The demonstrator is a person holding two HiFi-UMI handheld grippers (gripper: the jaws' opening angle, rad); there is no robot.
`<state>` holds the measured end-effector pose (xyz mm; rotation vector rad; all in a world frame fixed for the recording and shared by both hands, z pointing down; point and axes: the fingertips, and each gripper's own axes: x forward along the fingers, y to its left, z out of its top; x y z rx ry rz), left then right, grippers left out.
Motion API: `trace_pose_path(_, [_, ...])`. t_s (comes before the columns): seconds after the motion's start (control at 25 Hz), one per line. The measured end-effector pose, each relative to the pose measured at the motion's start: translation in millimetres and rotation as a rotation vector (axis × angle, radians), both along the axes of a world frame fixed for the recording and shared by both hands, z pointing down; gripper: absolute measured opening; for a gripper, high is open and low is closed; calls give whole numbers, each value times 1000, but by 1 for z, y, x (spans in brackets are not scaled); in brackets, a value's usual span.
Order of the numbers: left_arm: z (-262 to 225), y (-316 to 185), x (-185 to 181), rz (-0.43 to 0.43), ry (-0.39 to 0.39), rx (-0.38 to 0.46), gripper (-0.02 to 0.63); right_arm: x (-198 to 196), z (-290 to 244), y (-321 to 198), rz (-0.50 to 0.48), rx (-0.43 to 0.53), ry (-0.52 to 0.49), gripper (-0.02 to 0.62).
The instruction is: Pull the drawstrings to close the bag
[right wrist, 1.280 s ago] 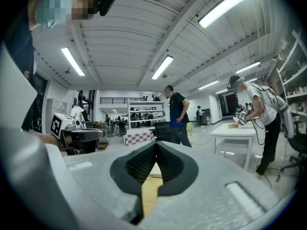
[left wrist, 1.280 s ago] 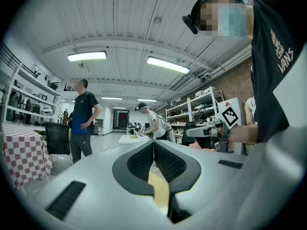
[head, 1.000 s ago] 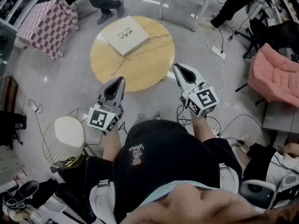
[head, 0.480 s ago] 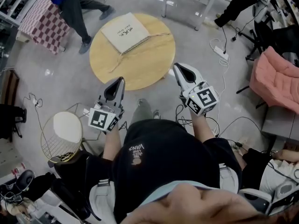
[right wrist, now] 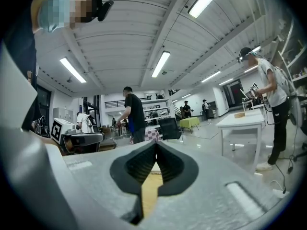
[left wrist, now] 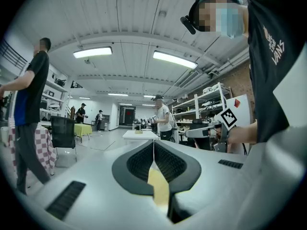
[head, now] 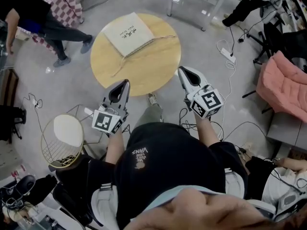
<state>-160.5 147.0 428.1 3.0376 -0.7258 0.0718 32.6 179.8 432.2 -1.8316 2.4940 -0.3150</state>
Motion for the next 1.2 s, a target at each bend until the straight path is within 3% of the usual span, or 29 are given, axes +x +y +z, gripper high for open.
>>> trace_pose_path(0.64, [11,-105,30,-9,-5,-27,2,38,-4,-98,-5,-4,2,-2])
trace_pose_path(1.2, [24,-187,8,-76,10,-46,3,31,1,-187,-49,-11,23,-2])
